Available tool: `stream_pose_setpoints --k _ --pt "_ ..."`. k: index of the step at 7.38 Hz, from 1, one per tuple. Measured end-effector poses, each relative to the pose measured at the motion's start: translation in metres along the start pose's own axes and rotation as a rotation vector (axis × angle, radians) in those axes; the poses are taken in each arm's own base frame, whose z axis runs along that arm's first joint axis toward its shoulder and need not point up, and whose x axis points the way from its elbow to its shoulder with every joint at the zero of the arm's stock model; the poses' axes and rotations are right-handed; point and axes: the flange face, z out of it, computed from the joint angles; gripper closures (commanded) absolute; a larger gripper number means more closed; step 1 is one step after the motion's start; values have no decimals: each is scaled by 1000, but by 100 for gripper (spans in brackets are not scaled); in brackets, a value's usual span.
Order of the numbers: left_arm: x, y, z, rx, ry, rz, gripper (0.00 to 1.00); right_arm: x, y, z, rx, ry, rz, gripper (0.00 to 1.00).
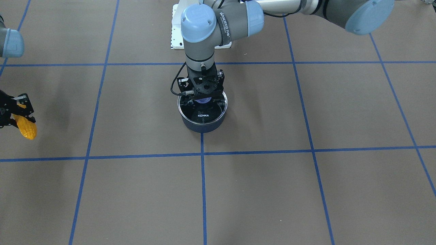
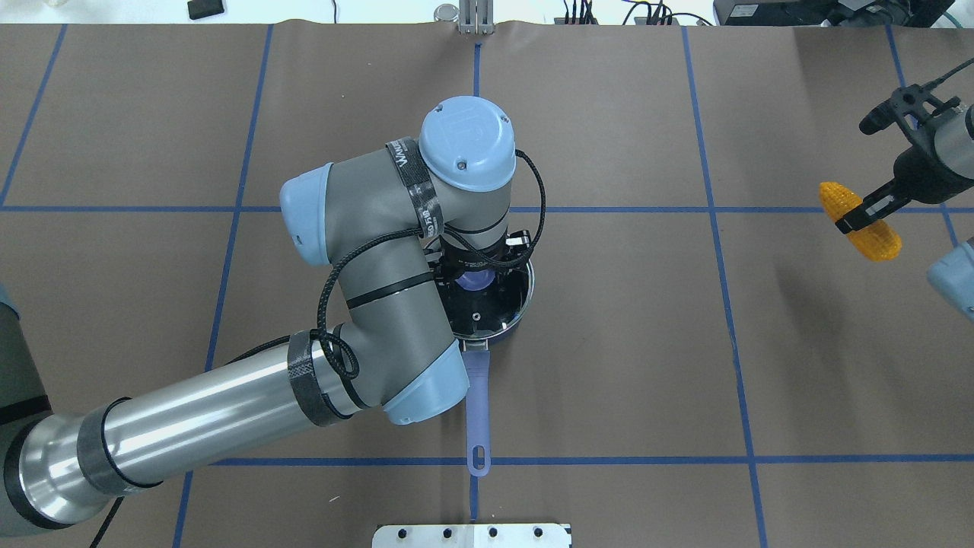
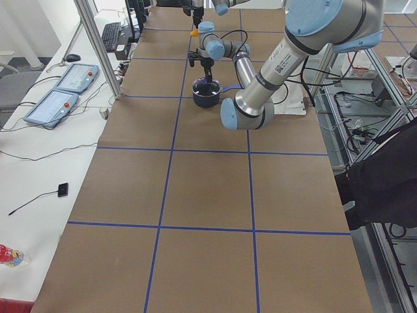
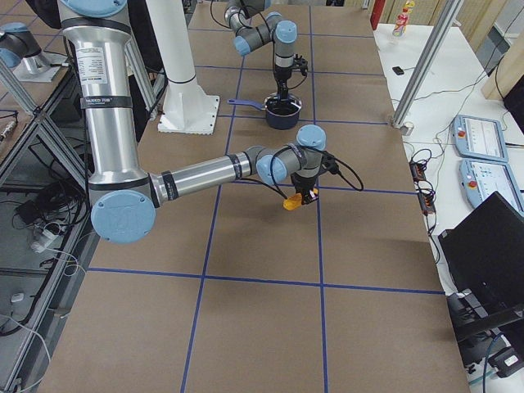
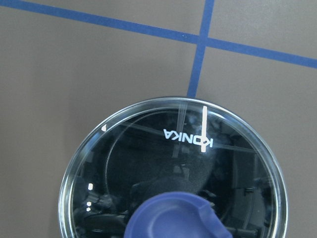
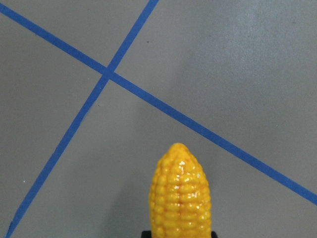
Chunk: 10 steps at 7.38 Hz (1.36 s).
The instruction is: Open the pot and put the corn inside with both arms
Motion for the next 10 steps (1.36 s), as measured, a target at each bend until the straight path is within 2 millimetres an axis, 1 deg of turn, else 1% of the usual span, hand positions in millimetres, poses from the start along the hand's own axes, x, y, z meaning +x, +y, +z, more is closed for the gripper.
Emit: stream_pose_setpoints --k 1,2,3,4,5,6,8,10 --pt "0 -1 -2 -1 3 12 45 -1 -2 1 -3 -2 -1 86" --pt "-2 -4 -10 3 13 22 45 -4 -11 0 -9 -2 3 86" --pt "-8 -11 -24 4 29 33 45 -13 -32 -10 -18 0 13 86" --pt "-24 -22 -38 -7 42 51 45 -28 -58 -26 -25 2 25 87" --pt "-53 -34 -50 -14 50 81 45 -44 -80 -42 -30 4 40 87" --pt "-91 -45 -57 -6 49 121 45 -61 -100 -56 -33 3 59 87" --pt "-157 -64 -64 19 27 202 45 -107 -134 -67 -25 -13 124 88" --pt "-224 -77 -62 34 -9 291 45 -162 -154 -74 -6 -45 211 87"
